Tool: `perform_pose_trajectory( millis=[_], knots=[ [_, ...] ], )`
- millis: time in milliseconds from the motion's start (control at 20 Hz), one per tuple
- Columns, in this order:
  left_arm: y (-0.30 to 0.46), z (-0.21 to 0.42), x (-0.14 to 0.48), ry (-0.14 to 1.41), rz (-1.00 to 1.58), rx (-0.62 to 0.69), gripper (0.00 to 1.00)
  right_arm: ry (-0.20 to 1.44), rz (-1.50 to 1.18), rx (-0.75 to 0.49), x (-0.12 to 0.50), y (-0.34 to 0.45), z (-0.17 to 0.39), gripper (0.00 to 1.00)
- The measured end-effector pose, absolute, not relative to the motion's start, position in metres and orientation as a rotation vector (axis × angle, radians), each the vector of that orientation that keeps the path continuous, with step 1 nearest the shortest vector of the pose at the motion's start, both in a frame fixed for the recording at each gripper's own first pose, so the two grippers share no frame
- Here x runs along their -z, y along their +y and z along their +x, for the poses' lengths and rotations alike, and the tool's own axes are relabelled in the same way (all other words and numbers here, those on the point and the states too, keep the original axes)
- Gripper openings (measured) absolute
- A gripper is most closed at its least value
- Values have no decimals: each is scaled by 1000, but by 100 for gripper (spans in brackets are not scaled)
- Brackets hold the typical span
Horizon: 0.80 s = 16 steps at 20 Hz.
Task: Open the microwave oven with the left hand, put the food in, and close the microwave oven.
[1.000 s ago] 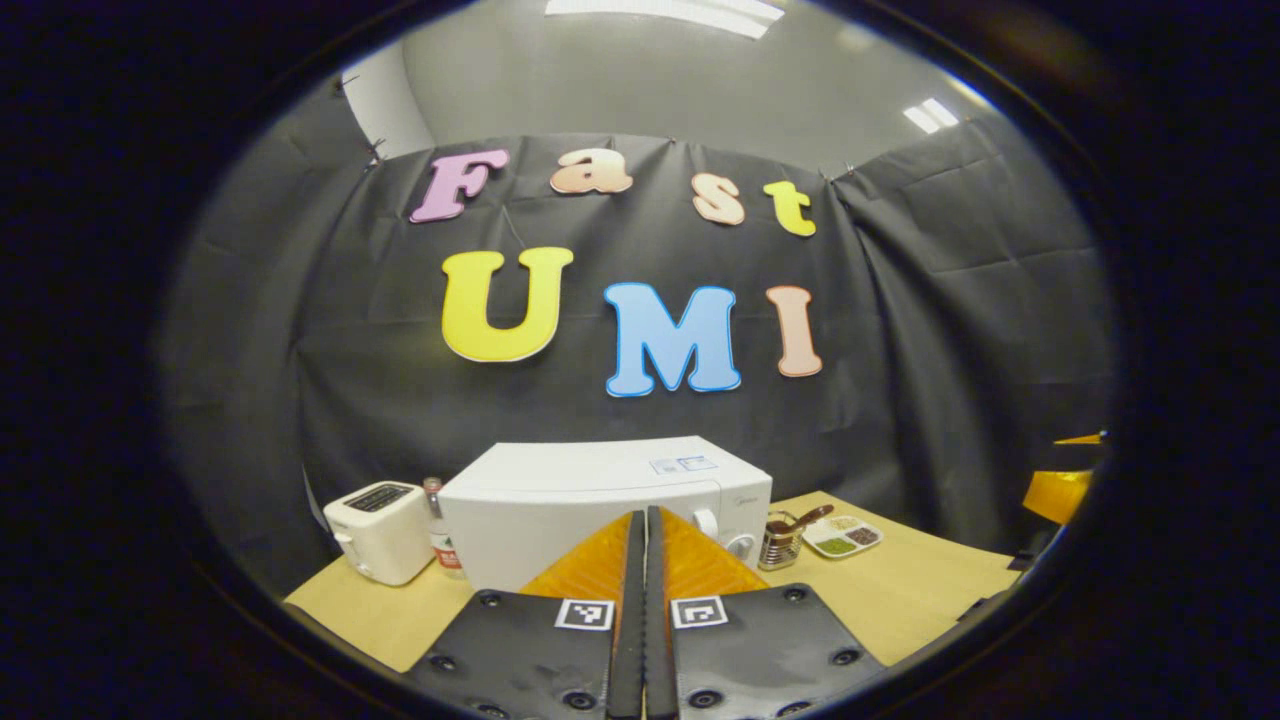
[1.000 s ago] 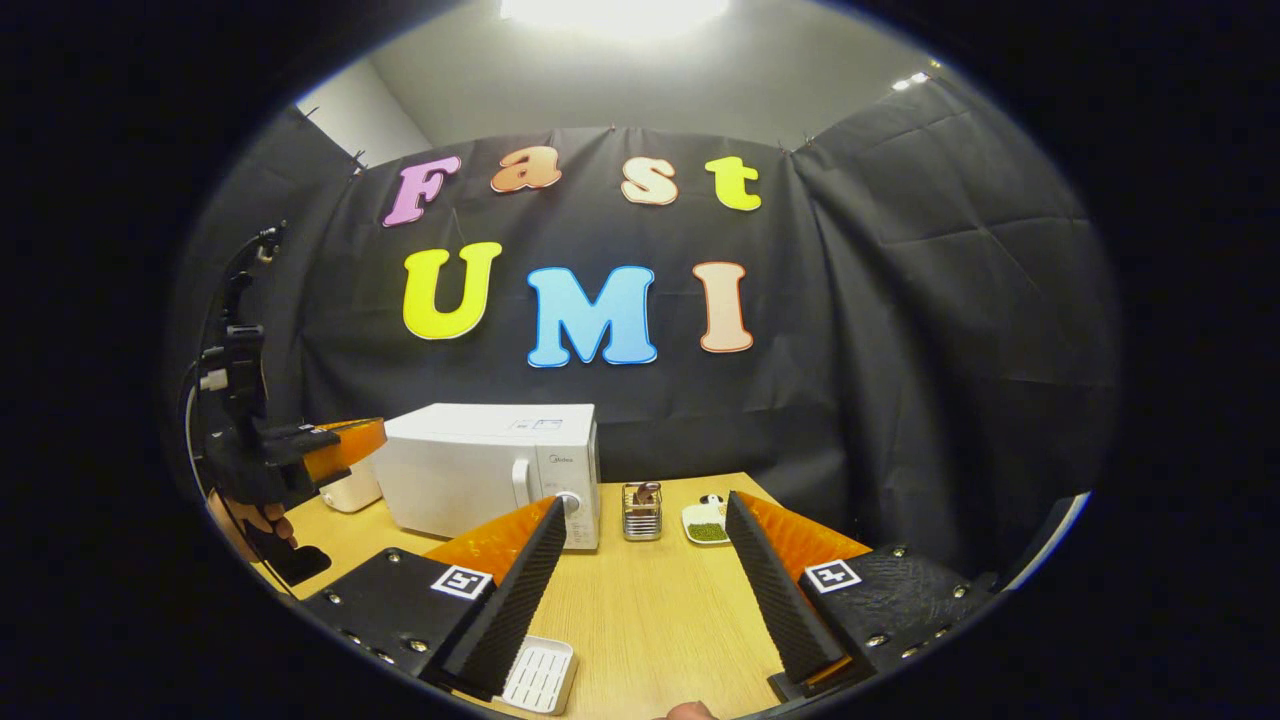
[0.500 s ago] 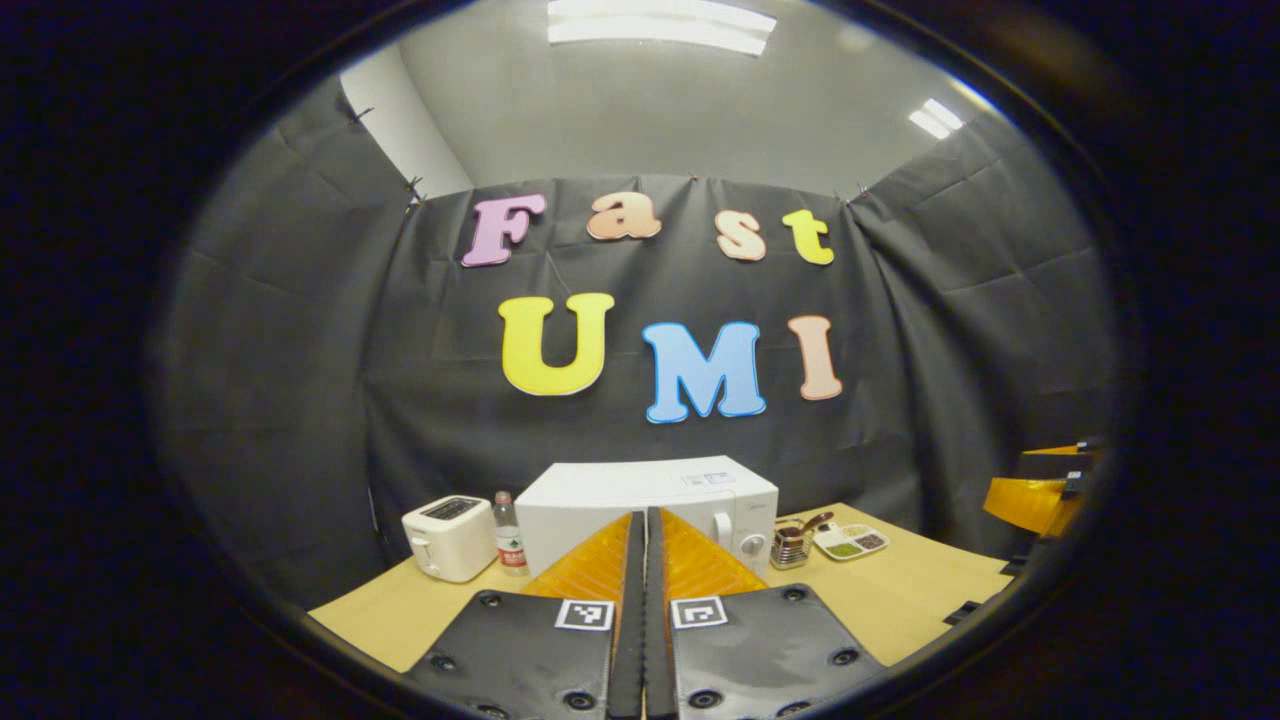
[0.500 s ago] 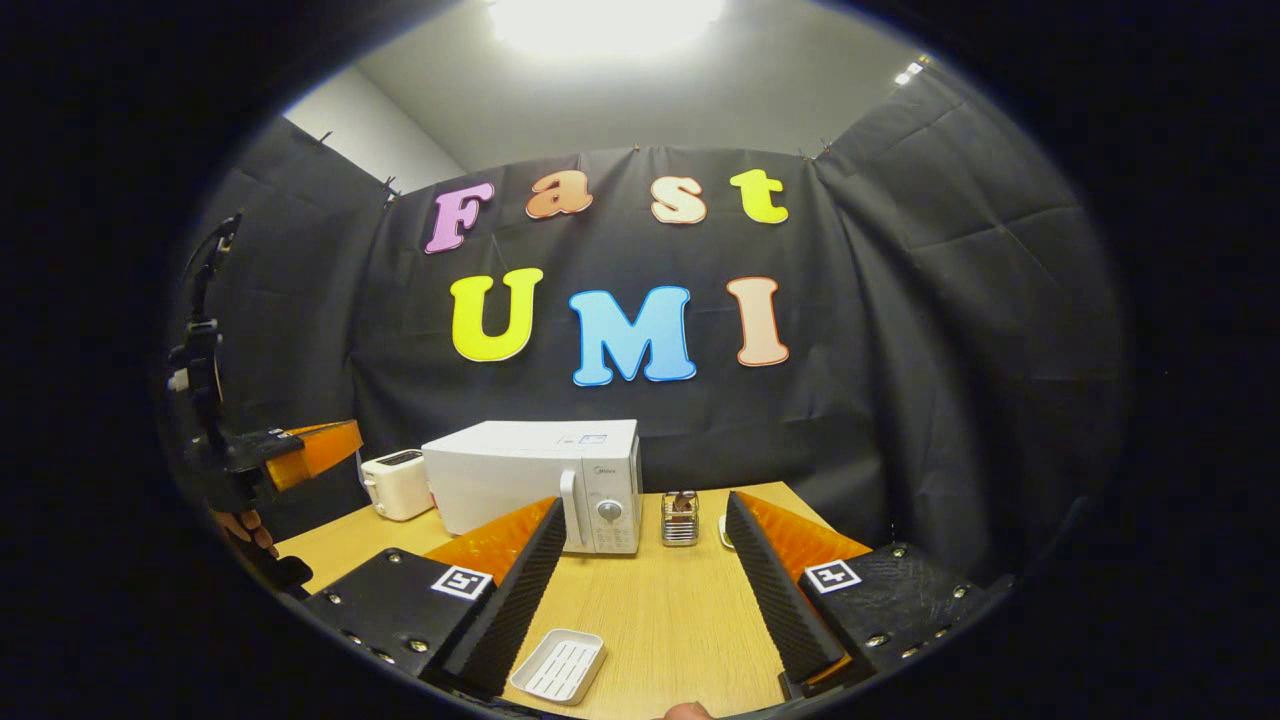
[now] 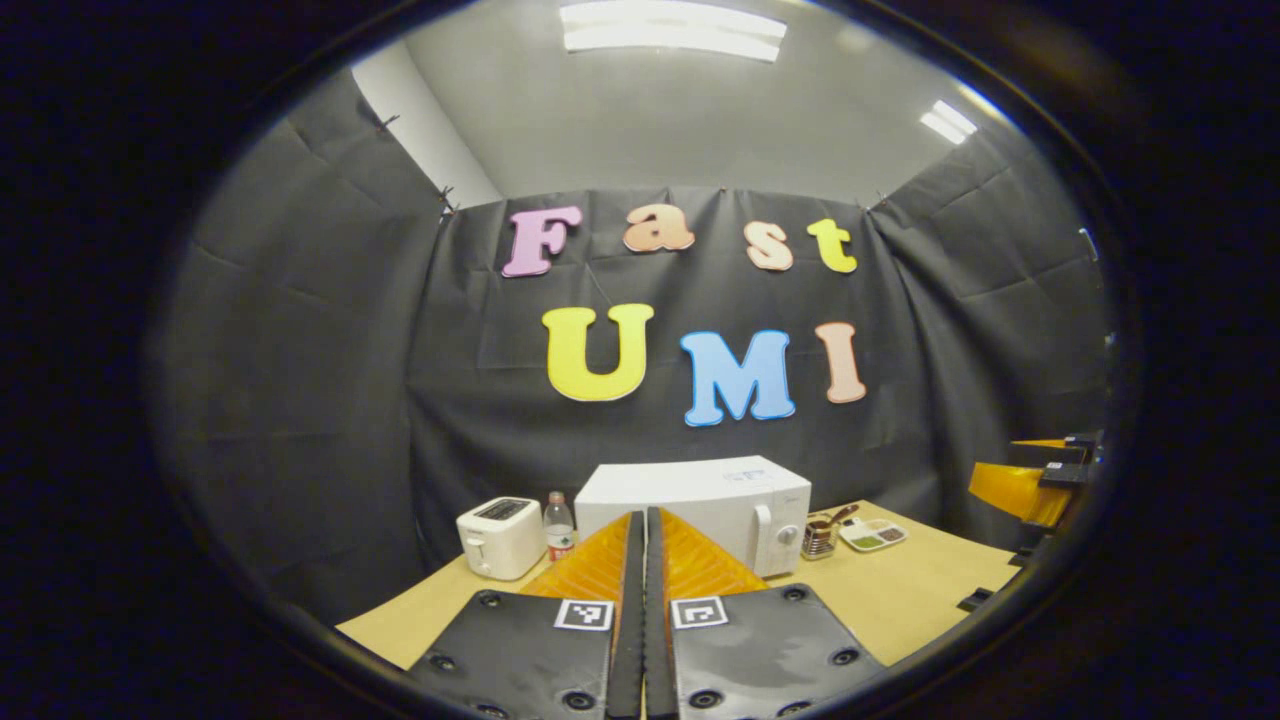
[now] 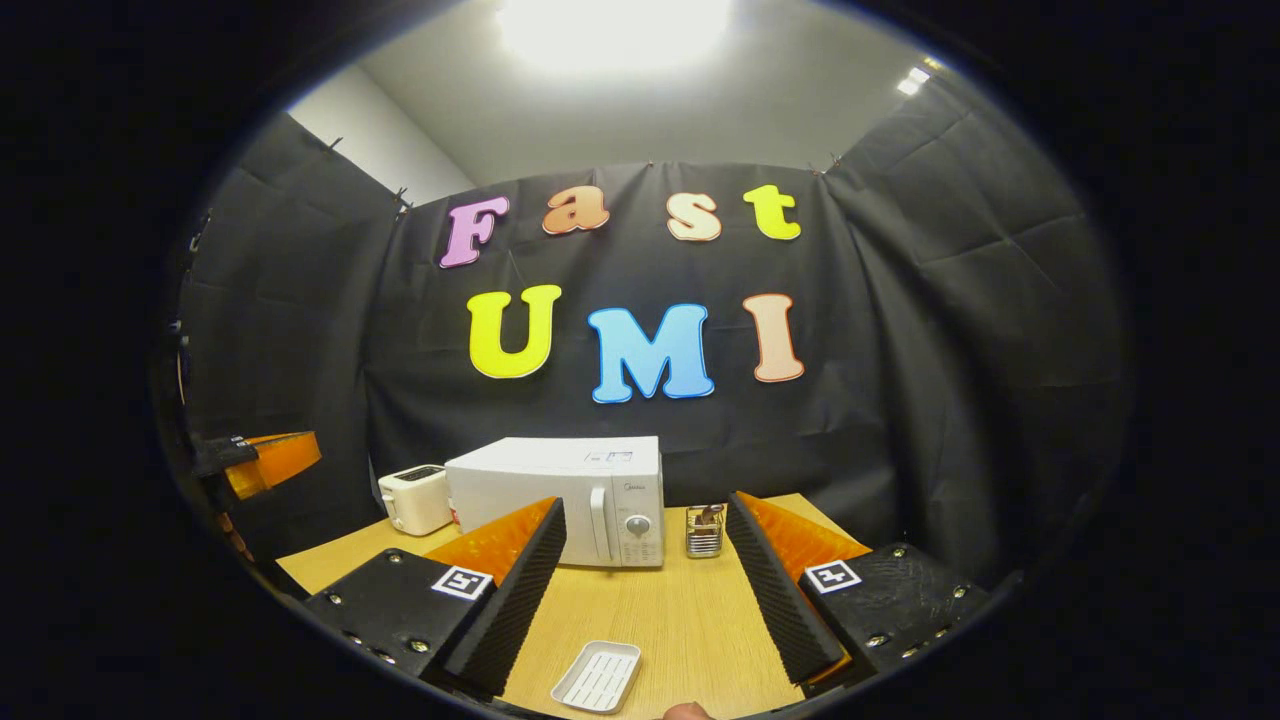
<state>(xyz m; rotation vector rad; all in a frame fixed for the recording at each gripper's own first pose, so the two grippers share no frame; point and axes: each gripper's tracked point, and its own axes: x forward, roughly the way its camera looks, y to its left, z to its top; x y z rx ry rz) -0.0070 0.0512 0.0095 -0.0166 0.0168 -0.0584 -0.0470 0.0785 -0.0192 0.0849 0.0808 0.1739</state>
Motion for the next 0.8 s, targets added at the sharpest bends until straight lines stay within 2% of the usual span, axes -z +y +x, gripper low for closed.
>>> perform_pose_trajectory(
  millis=[100,150,300,400,500,800],
  knots=[
    [55,-11,-8,23,-31,52,10,72,78,-188,15,90,-50,98],
    [58,-8,-1,30,-36,48,16,73,71,-194,15,95,-52,98],
    [63,-9,0,22,-33,54,51,60,68,-202,10,106,-53,98],
    [63,-13,-4,7,-7,58,80,53,72,-205,7,110,-55,98],
    [60,-16,-9,-11,13,65,94,53,72,-203,7,111,-55,97],
    [52,-26,-9,-25,17,68,96,55,69,-192,6,110,-60,98]
  ],
)
